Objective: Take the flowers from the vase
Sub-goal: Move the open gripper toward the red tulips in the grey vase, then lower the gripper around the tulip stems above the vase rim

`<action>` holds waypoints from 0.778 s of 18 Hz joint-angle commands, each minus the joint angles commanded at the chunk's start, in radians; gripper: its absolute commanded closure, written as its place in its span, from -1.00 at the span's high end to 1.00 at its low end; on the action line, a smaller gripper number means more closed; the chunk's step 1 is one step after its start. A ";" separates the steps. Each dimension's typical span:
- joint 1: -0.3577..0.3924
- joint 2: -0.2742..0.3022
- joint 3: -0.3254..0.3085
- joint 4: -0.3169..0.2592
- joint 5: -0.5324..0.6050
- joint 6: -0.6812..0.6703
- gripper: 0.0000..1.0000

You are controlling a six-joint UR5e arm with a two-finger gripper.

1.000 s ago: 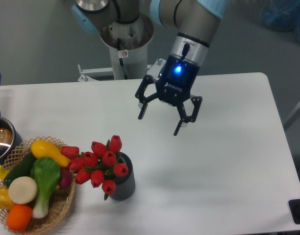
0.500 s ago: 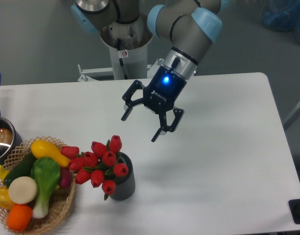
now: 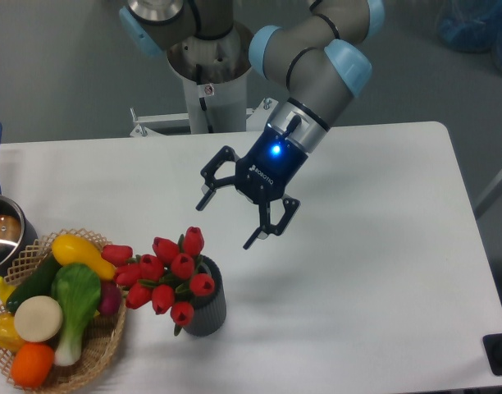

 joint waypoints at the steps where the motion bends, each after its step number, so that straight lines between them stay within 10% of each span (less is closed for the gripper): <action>1: -0.006 -0.012 0.001 0.000 -0.001 0.040 1.00; 14: -0.046 -0.074 0.041 0.003 -0.021 0.053 1.00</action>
